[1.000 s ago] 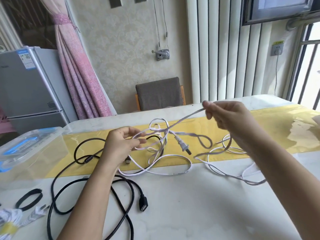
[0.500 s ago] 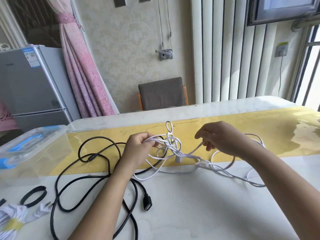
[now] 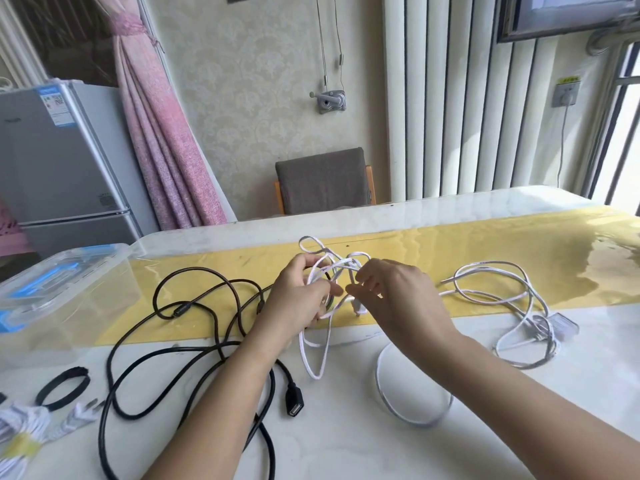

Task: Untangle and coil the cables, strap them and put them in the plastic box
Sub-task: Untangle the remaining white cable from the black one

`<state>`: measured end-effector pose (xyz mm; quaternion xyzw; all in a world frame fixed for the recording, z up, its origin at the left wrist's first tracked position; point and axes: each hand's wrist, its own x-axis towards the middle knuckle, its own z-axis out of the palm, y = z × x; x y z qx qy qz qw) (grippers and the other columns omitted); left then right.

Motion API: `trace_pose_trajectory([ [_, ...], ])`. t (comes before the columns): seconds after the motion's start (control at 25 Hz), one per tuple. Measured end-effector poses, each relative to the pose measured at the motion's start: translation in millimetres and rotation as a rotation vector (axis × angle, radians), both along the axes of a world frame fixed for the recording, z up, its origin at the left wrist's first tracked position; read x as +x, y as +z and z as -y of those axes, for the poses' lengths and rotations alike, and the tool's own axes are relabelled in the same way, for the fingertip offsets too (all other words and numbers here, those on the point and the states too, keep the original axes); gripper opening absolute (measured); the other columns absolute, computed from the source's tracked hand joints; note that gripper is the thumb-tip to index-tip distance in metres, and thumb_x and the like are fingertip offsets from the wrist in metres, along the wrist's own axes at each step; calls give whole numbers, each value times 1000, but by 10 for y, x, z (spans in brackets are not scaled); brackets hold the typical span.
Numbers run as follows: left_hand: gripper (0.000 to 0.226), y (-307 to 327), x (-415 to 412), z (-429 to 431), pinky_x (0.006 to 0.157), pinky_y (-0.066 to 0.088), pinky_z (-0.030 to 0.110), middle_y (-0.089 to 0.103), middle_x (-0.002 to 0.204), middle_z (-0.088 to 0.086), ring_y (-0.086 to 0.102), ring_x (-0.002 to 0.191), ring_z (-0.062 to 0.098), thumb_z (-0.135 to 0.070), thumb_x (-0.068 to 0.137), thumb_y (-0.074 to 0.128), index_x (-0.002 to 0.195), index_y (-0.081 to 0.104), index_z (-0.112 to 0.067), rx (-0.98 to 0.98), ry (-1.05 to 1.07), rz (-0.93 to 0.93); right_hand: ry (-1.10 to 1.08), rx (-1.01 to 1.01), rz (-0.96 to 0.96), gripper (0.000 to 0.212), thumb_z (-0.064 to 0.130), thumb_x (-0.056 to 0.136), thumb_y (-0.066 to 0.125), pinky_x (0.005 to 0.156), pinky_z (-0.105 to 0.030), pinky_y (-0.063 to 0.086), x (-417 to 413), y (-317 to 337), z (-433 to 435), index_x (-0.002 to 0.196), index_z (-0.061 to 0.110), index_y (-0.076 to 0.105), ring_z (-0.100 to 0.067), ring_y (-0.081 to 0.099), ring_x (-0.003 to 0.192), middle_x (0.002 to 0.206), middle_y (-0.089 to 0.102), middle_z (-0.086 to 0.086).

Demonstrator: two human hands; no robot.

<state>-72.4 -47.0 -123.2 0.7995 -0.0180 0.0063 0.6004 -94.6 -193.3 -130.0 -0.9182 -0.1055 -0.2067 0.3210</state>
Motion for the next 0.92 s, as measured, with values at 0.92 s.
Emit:
trace_pose_trajectory([
  [0.92, 30, -4, 103, -142, 69, 36, 24, 70, 95, 9, 58, 77, 19, 6, 78, 56, 97, 72, -11, -497, -210, -144, 416, 663, -515, 23, 12, 95, 53, 48, -16, 25, 97, 25, 22, 80, 9, 70, -8, 29, 49, 55, 45, 6],
])
